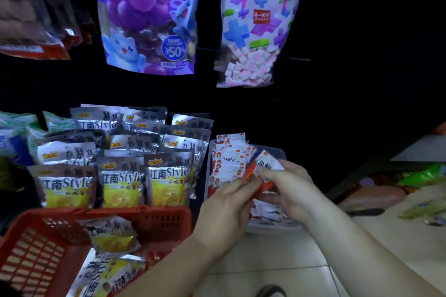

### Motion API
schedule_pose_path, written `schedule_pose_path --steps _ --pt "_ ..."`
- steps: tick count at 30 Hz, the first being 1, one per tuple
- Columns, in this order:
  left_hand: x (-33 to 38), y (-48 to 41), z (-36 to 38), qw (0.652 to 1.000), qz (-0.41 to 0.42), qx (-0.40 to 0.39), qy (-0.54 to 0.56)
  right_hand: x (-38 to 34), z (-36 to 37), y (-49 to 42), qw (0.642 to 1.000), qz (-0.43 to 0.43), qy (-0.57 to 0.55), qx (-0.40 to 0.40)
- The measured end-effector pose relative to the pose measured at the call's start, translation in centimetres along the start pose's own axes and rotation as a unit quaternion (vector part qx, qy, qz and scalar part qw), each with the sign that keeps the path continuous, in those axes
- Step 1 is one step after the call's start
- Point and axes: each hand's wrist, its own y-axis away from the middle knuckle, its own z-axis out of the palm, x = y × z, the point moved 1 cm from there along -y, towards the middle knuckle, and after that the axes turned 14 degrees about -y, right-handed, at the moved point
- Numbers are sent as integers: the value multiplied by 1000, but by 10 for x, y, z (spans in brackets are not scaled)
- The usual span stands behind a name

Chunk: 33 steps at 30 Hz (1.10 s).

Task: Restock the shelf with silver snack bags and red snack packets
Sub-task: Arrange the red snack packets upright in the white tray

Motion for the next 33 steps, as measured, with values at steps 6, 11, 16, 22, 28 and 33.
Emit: schedule_pose_path --steps 6,11,16,22,28,33 --pt "-33 -45 47 992 -90 -74 55 -8 -56 -75 959 -218 173 53" --pt "-66 -78 95 966 -203 -120 103 13 -70 -151 915 -227 334 -9" --pt "-83 -98 132 936 -244 -196 162 28 -89 -210 907 -220 360 6" --pt "-99 -86 155 936 -214 -245 133 38 -92 -222 920 -210 328 -39" --pt "-104 -76 167 968 -63 -244 0 64 -102 -207 861 -1 503 -73" --pt "-99 -105 185 936 137 -217 -240 52 -108 -181 741 -106 659 -78"
